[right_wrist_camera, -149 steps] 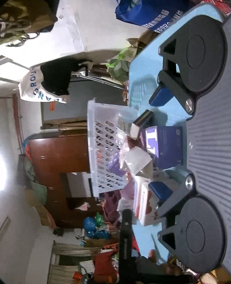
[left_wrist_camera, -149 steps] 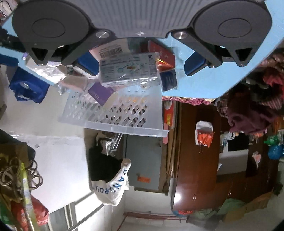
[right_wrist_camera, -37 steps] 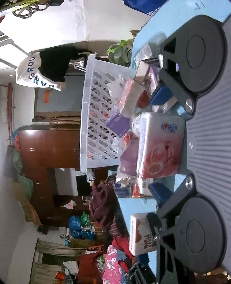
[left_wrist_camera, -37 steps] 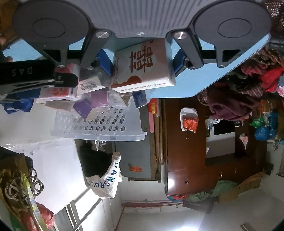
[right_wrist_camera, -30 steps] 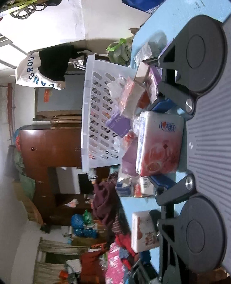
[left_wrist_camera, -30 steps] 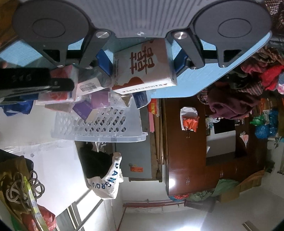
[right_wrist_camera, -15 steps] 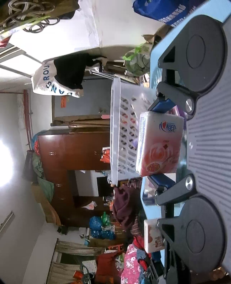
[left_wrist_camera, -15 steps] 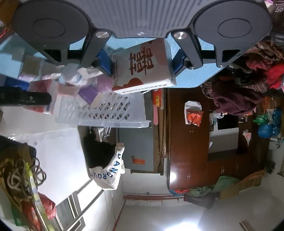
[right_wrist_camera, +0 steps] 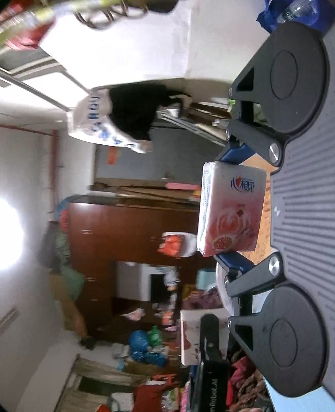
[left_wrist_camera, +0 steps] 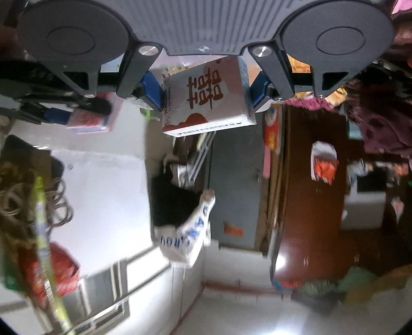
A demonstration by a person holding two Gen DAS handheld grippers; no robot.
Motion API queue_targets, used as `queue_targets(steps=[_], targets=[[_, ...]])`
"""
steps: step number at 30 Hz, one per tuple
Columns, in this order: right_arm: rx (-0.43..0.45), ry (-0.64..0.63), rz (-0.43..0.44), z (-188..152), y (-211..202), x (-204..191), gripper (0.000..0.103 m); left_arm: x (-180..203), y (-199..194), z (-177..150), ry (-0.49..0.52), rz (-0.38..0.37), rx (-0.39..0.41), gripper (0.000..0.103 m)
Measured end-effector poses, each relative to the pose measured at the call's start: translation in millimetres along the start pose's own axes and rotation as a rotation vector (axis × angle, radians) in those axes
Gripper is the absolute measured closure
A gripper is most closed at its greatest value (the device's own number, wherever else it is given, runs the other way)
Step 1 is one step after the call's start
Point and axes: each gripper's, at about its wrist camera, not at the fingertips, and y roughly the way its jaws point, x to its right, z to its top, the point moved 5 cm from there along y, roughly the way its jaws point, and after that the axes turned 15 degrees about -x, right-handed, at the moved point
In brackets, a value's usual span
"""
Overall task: Organize objects
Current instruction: 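Carry both items over the white basket and open both grippers, then grasp white barcode box with left gripper while right grasps purple box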
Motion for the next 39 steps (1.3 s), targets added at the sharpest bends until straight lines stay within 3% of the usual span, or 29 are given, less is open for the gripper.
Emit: queue_targets(steps=[4,6,7,8,12,16,20,22,25,28,30,31,32,35,39], targets=[[-0.107,-0.028,0.000,3.5,45.0,5.2,0.030,-1.3,53.2,18.1,-0.033,-0.009,-0.140,0.030],[-0.143,-0.016,0.032,-2.4,51.3,6.1,0.021,-1.4,66.3,15.5,-0.035,-0.022,-0.169,0.026],[-0.143,0.003,0.039,-5.3,48.4,7.7,0.015,-2.1,71.2,14.1,-0.036,-0.025,-0.179,0.014],[-0.119,0.024,0.032,-8.3,40.3,9.7,0.001,-4.1,72.2,11.3,-0.048,-0.021,-0.183,0.007],[-0.008,0.052,0.072,-29.9,-17.9,14.9,0.000,-10.9,42.7,-5.1,-0.068,-0.001,-0.146,0.007],[-0.015,0.124,0.121,-97.4,-73.7,20.8,0.000,-6.5,-18.1,-52.4,-0.014,-0.040,-0.080,0.004],[-0.071,0.163,0.148,-166.9,-91.4,18.1,0.000,0.4,-45.0,-125.4,0.021,-0.079,-0.123,0.004],[-0.116,0.136,0.157,-180.5,-85.0,11.9,0.000,9.4,-40.7,-147.9,0.072,-0.068,-0.166,0.005],[-0.161,0.058,0.123,-181.3,-72.5,1.5,0.003,21.4,-24.1,-155.0,0.183,0.001,-0.210,0.008],[-0.172,0.046,0.154,-182.6,-73.0,-6.1,0.015,25.0,-12.0,-156.9,0.215,0.005,-0.267,0.016],[-0.177,0.038,0.165,-183.4,-73.8,-6.7,0.034,23.9,-11.1,-160.8,0.225,0.009,-0.277,0.028],[-0.178,0.036,0.164,-185.9,-75.3,-6.4,0.039,26.6,-16.5,-164.9,0.248,0.012,-0.276,0.036],[-0.175,0.040,0.161,-188.5,-75.8,-4.4,0.045,28.0,-21.1,-168.3,0.256,-0.013,-0.287,0.037],[-0.168,0.047,0.176,-190.7,-77.6,-3.5,0.045,31.1,-33.3,-173.9,0.243,-0.075,-0.283,0.037],[-0.166,0.045,0.163,-191.0,-76.0,-4.3,0.044,31.8,-22.5,-174.9,0.214,-0.057,-0.279,0.036]])
